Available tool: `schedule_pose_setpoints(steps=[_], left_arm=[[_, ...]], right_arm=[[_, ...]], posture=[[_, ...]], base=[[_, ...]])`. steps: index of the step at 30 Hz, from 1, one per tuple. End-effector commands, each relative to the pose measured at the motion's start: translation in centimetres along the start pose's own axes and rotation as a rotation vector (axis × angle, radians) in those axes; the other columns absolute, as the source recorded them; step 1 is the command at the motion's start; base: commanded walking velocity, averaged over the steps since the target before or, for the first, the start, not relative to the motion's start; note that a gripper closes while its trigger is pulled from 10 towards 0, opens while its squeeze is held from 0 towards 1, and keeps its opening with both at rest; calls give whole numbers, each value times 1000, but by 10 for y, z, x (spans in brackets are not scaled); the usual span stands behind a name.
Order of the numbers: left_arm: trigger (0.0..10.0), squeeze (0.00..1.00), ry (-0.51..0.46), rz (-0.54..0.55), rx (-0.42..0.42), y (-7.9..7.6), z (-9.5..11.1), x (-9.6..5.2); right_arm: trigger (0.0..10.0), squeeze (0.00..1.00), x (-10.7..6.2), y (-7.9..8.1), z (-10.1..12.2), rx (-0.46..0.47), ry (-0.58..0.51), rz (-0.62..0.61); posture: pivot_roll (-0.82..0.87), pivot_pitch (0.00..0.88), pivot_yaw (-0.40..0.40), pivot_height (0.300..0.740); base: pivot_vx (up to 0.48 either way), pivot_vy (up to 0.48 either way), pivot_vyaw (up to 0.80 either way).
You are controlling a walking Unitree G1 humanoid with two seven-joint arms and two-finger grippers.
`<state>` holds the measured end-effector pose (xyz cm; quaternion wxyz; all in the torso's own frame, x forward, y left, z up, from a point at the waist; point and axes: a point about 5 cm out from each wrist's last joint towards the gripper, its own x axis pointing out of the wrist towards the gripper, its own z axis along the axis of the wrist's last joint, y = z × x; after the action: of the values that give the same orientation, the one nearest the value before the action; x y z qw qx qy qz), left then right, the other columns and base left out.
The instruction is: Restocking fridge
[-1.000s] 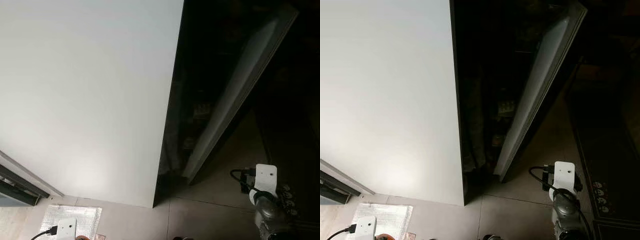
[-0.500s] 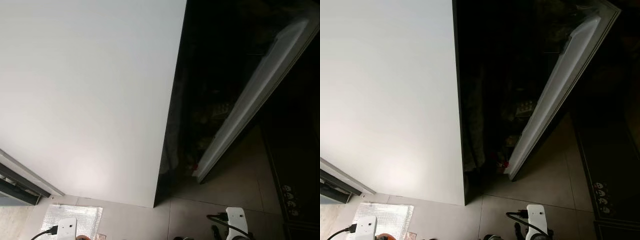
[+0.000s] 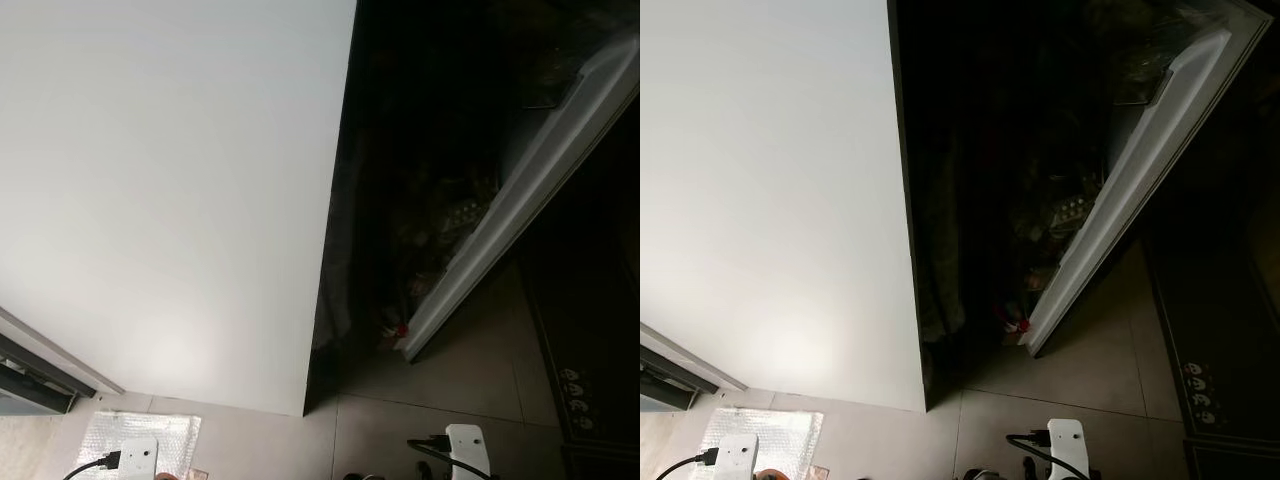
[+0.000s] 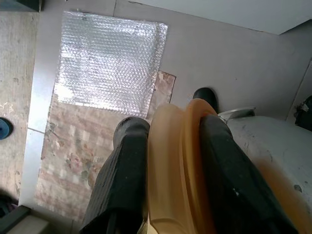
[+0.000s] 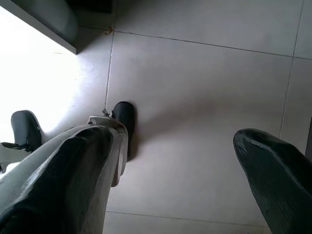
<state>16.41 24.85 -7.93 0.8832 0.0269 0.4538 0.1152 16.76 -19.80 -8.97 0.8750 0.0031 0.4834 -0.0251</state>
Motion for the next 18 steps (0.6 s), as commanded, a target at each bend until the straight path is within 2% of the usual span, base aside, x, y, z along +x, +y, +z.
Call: schedule_pose_setpoints(steps=[1, 10, 15, 18], left_arm=[[10000, 0, 47, -68, -20, -19, -13, -2], [10000, 0, 41, -72, -12, -19, -12, -2], [10000, 0, 34, -75, -9, -19, -10, -1], [10000, 0, 30, -78, -6, -20, -9, -1]], right_arm=[[10000, 0, -1, -2, -8, 7, 15, -6], [10000, 0, -1, 0, -7, -21, 5, -9], [10000, 0, -1, 2, -5, -21, 4, -5], [10000, 0, -1, 3, -5, -15, 7, -5]], posture=[[-46, 168, -69, 740], [-46, 170, -66, 740], [-46, 169, -63, 740], [-46, 163, -62, 740]], base=[[0, -420, 0], [0, -423, 0], [0, -425, 615], [0, -428, 0]])
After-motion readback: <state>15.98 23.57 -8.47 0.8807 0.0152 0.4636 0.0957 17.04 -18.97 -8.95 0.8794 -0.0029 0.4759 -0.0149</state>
